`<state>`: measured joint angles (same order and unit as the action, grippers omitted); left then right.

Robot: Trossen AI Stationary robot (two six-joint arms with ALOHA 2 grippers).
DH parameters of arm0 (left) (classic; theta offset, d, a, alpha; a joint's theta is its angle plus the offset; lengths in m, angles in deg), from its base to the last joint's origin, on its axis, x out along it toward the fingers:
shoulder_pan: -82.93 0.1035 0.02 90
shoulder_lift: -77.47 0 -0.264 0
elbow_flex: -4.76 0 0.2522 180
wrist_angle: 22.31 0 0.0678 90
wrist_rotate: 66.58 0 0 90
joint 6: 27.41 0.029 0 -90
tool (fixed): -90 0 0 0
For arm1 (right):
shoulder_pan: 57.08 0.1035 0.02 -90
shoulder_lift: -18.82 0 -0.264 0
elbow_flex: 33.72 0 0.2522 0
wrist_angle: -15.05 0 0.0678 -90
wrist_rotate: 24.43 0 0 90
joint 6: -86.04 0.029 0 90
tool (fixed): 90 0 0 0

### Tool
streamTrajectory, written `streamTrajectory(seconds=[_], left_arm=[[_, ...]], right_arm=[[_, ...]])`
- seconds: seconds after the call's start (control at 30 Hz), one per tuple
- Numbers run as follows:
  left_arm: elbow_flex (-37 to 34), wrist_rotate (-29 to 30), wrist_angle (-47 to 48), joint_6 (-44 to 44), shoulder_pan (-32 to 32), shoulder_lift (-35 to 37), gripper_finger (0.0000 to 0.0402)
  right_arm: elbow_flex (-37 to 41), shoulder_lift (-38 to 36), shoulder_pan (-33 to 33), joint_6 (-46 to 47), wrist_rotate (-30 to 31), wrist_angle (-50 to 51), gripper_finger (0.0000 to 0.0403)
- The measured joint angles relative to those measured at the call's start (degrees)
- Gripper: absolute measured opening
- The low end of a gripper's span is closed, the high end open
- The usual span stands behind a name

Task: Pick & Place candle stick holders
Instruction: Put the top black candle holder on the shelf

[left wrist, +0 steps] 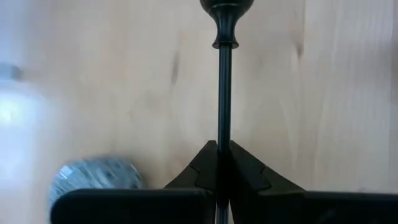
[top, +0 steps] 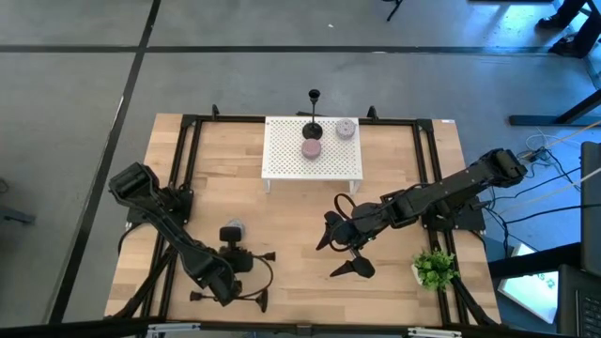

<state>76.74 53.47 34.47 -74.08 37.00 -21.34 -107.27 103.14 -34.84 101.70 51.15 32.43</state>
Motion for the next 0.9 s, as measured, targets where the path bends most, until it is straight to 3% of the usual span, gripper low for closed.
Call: streamTrajectory(seconds=[0.2, 0.4, 0.7, 0.9], left_arm=[[2.2, 6.4, -0.3, 2.8, 0.6, 0.0, 0.0010], [2.6, 10.6, -4.9, 6.2, 0.7, 1.0, 0.0009], [2.6, 22.7, -10.6, 9.9, -1.1, 4.6, 0.0009], [2.6, 27.5, -14.8, 13.4, -2.4, 5.9, 0.0009]], right_arm=[[0.0, 0.0, 0.0, 0.0, 0.0, 0.0, 0.0395], [0.0, 0.0, 0.0, 0.0, 0.0, 0.0, 0.0395], [0.0, 0.0, 0.0, -0.2, 2.2, 0.3, 0.0395], [0.0, 0.0, 0.0, -0.2, 2.3, 0.4, 0.0395]])
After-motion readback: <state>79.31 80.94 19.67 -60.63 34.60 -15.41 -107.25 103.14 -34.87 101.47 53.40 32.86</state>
